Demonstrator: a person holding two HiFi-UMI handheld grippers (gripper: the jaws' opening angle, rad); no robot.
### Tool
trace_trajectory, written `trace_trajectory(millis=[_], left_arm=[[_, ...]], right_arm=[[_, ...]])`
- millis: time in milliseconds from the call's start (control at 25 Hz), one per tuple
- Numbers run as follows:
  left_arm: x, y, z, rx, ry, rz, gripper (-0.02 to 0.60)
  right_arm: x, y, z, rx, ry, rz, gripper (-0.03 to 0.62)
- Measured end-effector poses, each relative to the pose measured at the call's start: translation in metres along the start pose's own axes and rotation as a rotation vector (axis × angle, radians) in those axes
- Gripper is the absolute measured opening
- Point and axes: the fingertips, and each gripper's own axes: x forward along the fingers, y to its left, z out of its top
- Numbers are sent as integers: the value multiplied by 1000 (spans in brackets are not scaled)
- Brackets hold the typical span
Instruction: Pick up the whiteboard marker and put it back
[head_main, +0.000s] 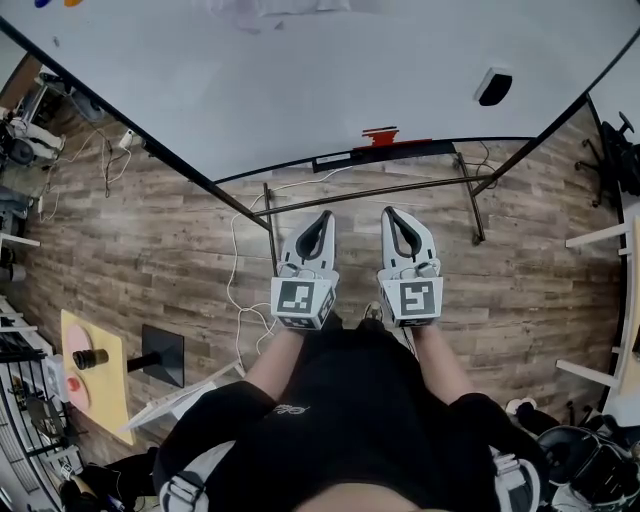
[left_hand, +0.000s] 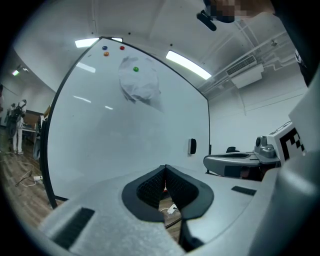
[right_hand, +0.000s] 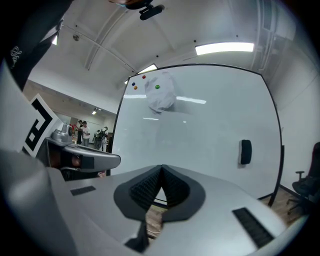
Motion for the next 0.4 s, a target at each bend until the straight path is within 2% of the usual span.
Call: trace_trajectory(millis=[400], left_arm=[[9,-9,0,11,5,-34,8]], right_arm=[[0,-2,0,3,-11,3,3]])
